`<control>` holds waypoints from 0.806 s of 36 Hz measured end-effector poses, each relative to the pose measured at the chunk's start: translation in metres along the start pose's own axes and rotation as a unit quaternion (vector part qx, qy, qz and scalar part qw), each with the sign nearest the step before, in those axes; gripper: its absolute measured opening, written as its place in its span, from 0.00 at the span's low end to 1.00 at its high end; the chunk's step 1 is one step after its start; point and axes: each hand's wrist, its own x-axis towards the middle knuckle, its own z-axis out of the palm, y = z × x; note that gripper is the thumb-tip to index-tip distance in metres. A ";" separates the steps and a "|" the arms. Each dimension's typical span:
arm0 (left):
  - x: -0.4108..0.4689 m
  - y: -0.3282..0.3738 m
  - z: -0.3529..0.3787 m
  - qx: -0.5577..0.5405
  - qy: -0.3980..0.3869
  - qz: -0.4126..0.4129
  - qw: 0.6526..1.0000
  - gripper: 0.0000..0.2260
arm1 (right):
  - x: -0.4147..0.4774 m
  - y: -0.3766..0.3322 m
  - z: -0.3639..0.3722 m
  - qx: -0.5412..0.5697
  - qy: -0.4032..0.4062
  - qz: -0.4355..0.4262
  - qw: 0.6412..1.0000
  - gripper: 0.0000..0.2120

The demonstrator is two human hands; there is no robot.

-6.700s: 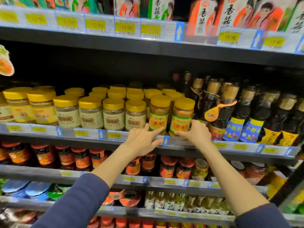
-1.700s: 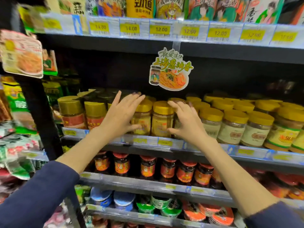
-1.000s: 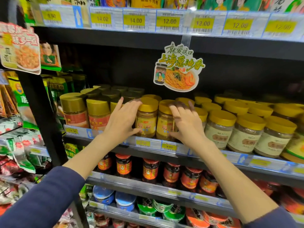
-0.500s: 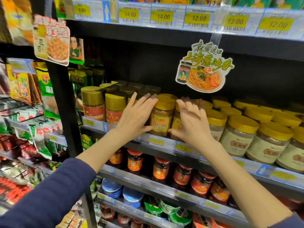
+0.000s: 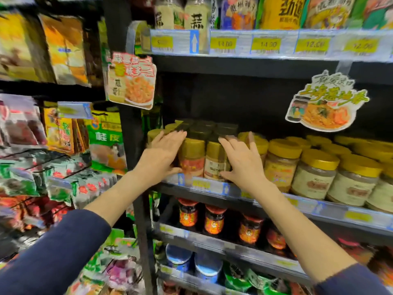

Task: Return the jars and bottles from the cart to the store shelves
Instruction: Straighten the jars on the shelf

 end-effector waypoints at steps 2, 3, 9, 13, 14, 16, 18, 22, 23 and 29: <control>0.002 -0.005 0.005 -0.015 -0.003 0.008 1.000 0.44 | 0.001 -0.001 0.006 -0.030 0.003 0.007 1.000 0.42; 0.004 -0.007 0.008 -0.017 -0.007 0.014 1.000 0.44 | 0.002 -0.001 0.009 -0.046 0.012 0.012 0.999 0.42; 0.017 -0.010 0.020 0.032 -0.015 0.034 0.999 0.47 | 0.003 -0.005 0.016 -0.083 0.060 0.034 0.994 0.45; 0.019 -0.009 0.020 0.048 -0.006 0.036 0.998 0.47 | 0.004 -0.008 0.016 -0.096 0.046 0.044 0.993 0.47; 0.019 -0.010 0.020 0.052 -0.001 0.038 0.998 0.47 | 0.004 -0.009 0.016 -0.099 0.040 0.049 0.993 0.47; 0.021 -0.008 0.021 0.058 0.004 0.035 0.998 0.47 | 0.004 -0.012 0.016 -0.104 0.032 0.058 0.992 0.47; 0.023 -0.005 0.022 0.069 -0.001 0.024 0.997 0.46 | 0.004 -0.012 0.017 -0.104 0.034 0.062 0.992 0.47; 0.028 -0.001 0.022 0.097 -0.012 0.013 0.995 0.46 | 0.004 -0.012 0.019 -0.102 0.036 0.062 0.992 0.47; 0.028 0.000 0.022 0.099 -0.014 0.011 0.995 0.46 | 0.004 -0.012 0.019 -0.103 0.035 0.064 0.992 0.47; 0.025 0.005 0.019 0.108 -0.012 0.002 0.994 0.45 | 0.005 -0.014 0.020 -0.112 0.027 0.077 0.990 0.47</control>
